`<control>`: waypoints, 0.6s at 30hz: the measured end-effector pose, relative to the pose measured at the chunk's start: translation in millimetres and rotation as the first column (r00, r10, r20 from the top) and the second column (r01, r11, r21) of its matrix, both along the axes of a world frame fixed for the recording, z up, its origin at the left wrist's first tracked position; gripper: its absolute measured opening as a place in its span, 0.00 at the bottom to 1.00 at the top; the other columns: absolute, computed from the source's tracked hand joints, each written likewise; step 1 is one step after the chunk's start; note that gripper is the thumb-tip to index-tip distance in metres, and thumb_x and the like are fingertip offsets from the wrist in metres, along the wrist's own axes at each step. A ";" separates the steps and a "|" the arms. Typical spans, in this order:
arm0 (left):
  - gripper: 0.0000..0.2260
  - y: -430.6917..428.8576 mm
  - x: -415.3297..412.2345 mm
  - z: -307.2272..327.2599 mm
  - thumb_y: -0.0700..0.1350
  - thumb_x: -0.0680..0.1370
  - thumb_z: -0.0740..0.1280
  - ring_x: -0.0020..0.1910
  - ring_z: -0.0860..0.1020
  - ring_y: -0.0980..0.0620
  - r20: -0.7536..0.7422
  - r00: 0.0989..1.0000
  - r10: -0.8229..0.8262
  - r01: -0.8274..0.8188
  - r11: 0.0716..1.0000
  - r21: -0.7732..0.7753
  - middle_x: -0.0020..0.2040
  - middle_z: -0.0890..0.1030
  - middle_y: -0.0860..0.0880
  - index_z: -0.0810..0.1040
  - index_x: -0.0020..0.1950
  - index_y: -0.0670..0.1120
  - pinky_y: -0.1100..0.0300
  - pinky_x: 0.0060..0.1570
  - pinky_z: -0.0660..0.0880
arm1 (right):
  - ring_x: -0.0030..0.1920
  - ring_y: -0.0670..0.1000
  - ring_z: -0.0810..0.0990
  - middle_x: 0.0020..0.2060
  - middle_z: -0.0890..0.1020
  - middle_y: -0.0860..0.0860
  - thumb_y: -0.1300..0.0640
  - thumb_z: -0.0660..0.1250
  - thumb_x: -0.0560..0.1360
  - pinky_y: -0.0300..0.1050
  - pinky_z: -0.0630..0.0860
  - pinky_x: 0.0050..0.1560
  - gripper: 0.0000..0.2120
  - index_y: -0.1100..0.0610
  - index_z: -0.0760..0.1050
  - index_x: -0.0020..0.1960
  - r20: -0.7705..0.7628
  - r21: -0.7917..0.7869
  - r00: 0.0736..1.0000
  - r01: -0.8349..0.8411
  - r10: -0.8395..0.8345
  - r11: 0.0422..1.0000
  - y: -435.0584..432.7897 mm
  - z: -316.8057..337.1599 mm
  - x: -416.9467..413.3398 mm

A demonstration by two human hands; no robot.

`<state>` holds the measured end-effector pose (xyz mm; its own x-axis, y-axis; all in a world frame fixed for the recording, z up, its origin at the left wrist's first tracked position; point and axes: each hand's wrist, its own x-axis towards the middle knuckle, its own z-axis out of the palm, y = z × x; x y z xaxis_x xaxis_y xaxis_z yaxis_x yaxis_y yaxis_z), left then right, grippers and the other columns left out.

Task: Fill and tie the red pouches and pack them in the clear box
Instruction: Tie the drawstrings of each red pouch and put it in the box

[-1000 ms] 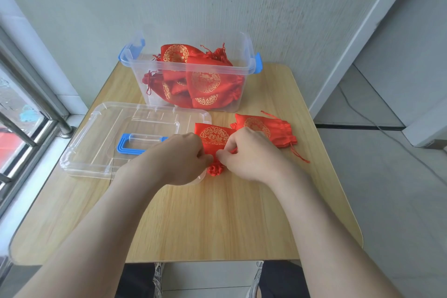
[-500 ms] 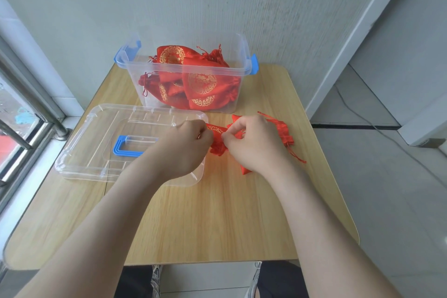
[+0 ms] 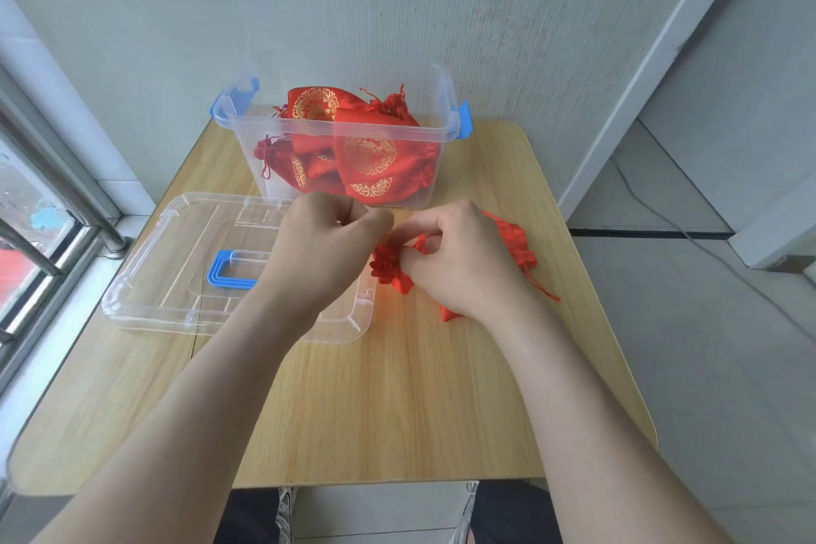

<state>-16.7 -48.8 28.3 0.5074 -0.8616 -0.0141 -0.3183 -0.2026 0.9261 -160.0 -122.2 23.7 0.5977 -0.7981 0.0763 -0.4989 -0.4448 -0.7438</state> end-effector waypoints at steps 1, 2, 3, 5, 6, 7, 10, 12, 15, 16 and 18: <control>0.17 1.1 -0.5 0.9 0.45 0.78 0.70 0.34 0.72 0.50 -0.001 1.000 -0.014 0.014 1.000 -0.021 0.33 0.75 0.41 0.77 0.41 0.29 0.57 0.37 0.69 | 0.31 0.43 0.81 0.29 0.84 0.39 0.63 0.70 0.75 0.35 0.74 0.32 0.14 0.46 0.88 0.44 -0.007 -0.018 1.000 -0.006 0.005 1.000 0.1 0.2 0.2; 0.17 1.7 -1.7 1.7 0.45 0.79 0.71 0.33 0.75 0.50 -0.012 0.999 -0.039 0.039 0.999 -0.036 0.32 0.79 0.39 0.79 0.39 0.31 0.59 0.37 0.72 | 0.30 0.43 0.79 0.27 0.82 0.38 0.63 0.70 0.74 0.33 0.70 0.30 0.13 0.47 0.88 0.44 -0.016 -0.048 1.000 -0.010 0.010 0.999 0.7 0.7 0.6; 0.16 2.2 -2.9 2.4 0.45 0.79 0.72 0.31 0.78 0.51 -0.033 0.997 -0.071 0.070 0.997 -0.041 0.31 0.82 0.41 0.81 0.38 0.33 0.61 0.35 0.74 | 0.29 0.43 0.77 0.25 0.79 0.38 0.63 0.70 0.74 0.32 0.67 0.29 0.12 0.48 0.87 0.43 -0.035 -0.079 0.999 -0.014 0.011 0.997 1.2 1.0 0.9; 0.16 2.9 -4.9 4.0 0.45 0.81 0.73 0.29 0.79 0.51 -0.076 0.989 -0.125 0.123 0.992 -0.027 0.31 0.83 0.42 0.83 0.39 0.34 0.65 0.33 0.75 | 0.27 0.42 0.75 0.22 0.75 0.37 0.63 0.70 0.74 0.32 0.65 0.26 0.10 0.49 0.85 0.42 -0.046 -0.092 0.999 -0.004 0.000 0.996 1.3 0.9 1.2; 0.17 2.5 -4.6 4.0 0.46 0.82 0.72 0.29 0.78 0.52 -0.096 0.985 -0.144 0.143 0.990 -0.016 0.31 0.83 0.45 0.82 0.41 0.34 0.64 0.33 0.75 | 0.27 0.41 0.76 0.22 0.75 0.39 0.63 0.71 0.74 0.31 0.66 0.26 0.09 0.49 0.84 0.43 -0.036 -0.072 0.999 0.017 -0.020 0.997 0.5 0.6 0.8; 0.17 1.4 -3.4 3.4 0.47 0.83 0.71 0.29 0.76 0.52 -0.122 0.980 -0.160 0.160 0.987 -0.004 0.34 0.85 0.47 0.82 0.43 0.33 0.62 0.34 0.75 | 0.28 0.40 0.76 0.24 0.76 0.41 0.62 0.72 0.74 0.31 0.67 0.25 0.08 0.48 0.83 0.46 -0.027 -0.042 0.999 0.044 -0.045 0.998 -1.0 -0.3 -0.3; 0.19 -0.4 1.8 0.1 0.49 0.86 0.65 0.28 0.73 0.54 -0.183 0.969 -0.167 0.177 0.983 0.043 0.39 0.87 0.51 0.80 0.51 0.32 0.60 0.33 0.74 | 0.25 0.39 0.75 0.28 0.75 0.42 0.59 0.73 0.75 0.33 0.66 0.22 0.08 0.49 0.82 0.53 -0.023 0.090 0.998 0.066 -0.065 0.994 -4.4 -3.2 -3.4; 0.20 -0.9 3.3 -1.9 0.51 0.87 0.64 0.28 0.71 0.53 -0.209 0.965 -0.157 0.175 0.982 0.071 0.40 0.87 0.51 0.80 0.56 0.32 0.59 0.35 0.74 | 0.24 0.39 0.74 0.29 0.75 0.42 0.58 0.73 0.76 0.35 0.67 0.22 0.07 0.48 0.82 0.53 -0.034 0.157 0.999 0.045 -0.040 0.987 -4.8 -6.0 -3.3; 0.21 -0.8 4.8 -3.5 0.53 0.87 0.63 0.36 0.74 0.47 -0.295 0.947 -0.125 0.158 0.983 0.089 0.42 0.87 0.49 0.79 0.52 0.34 0.55 0.38 0.73 | 0.25 0.39 0.74 0.29 0.76 0.42 0.54 0.74 0.78 0.36 0.69 0.25 0.03 0.48 0.83 0.51 -0.031 0.189 0.999 0.050 -0.045 0.981 -5.9 -10.6 -3.0; 0.19 -1.0 5.5 -3.8 0.53 0.87 0.63 0.40 0.74 0.45 -0.324 0.940 -0.112 0.150 0.984 0.094 0.40 0.85 0.49 0.78 0.48 0.38 0.55 0.38 0.74 | 0.25 0.39 0.74 0.29 0.77 0.43 0.52 0.73 0.79 0.35 0.68 0.25 0.02 0.48 0.84 0.51 -0.031 0.192 0.998 0.062 -0.057 0.979 -6.9 -11.5 -3.1; 0.17 -1.4 6.1 -3.9 0.52 0.87 0.62 0.42 0.74 0.43 -0.355 0.931 -0.090 0.137 0.985 0.109 0.39 0.83 0.48 0.77 0.45 0.43 0.54 0.38 0.74 | 0.26 0.41 0.75 0.33 0.81 0.46 0.50 0.70 0.82 0.37 0.69 0.27 0.04 0.48 0.84 0.51 -0.041 0.203 0.996 0.091 -0.085 0.975 -10.1 -14.0 -3.2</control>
<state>-10.6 -50.2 24.4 0.3494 -0.8919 -0.2871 -0.0096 -0.3098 0.9508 -163.2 -132.3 9.7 0.5239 -0.8444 -0.1115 -0.5540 -0.2384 -0.7976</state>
